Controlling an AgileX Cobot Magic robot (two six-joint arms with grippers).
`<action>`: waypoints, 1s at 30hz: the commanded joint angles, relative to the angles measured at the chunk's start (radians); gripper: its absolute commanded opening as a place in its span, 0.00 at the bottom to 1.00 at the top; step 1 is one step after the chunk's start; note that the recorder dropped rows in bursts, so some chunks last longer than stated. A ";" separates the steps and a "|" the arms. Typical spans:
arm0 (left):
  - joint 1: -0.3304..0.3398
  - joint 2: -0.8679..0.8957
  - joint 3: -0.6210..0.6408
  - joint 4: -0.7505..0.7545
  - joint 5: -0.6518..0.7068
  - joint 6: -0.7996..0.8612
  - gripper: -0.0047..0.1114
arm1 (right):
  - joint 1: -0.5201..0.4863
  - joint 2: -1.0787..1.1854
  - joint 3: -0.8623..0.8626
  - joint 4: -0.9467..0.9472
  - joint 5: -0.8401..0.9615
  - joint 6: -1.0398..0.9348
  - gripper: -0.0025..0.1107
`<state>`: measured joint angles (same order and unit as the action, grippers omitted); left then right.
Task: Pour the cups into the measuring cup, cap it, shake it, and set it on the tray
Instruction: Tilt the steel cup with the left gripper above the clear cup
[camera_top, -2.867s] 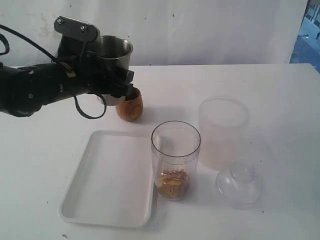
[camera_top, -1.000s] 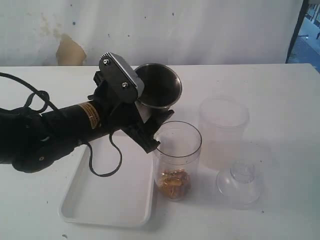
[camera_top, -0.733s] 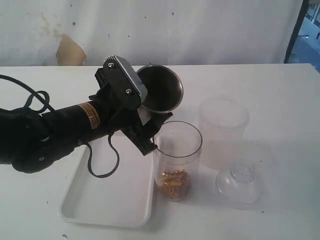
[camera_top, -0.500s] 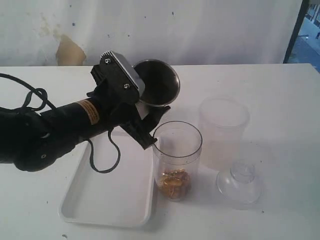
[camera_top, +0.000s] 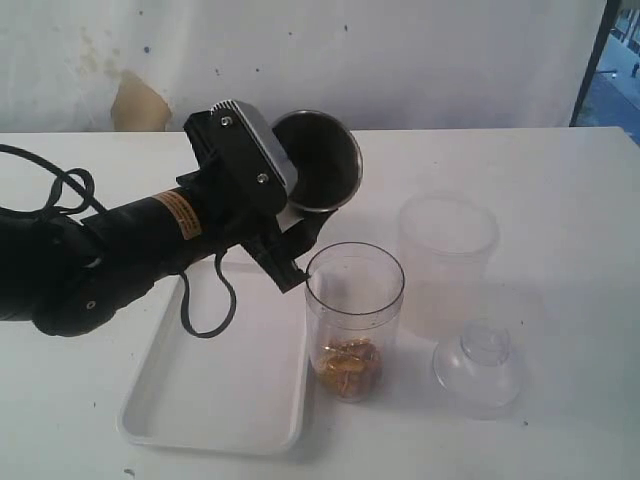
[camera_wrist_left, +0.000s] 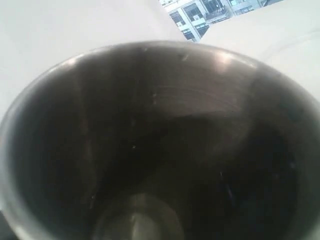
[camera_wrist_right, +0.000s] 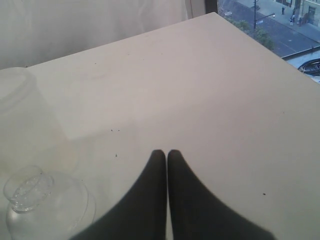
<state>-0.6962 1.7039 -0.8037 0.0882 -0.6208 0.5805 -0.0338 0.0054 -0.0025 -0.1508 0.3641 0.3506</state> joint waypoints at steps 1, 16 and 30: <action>-0.001 -0.021 -0.013 -0.013 -0.068 0.050 0.04 | 0.003 -0.005 0.003 0.000 -0.010 0.001 0.02; -0.001 -0.021 -0.013 -0.007 -0.068 0.109 0.04 | 0.003 -0.005 0.003 0.000 -0.010 0.001 0.02; -0.001 -0.021 -0.013 0.014 -0.068 0.167 0.04 | 0.003 -0.005 0.003 0.000 -0.010 0.001 0.02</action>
<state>-0.6962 1.7039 -0.8037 0.0920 -0.6208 0.7392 -0.0338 0.0054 -0.0025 -0.1508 0.3641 0.3506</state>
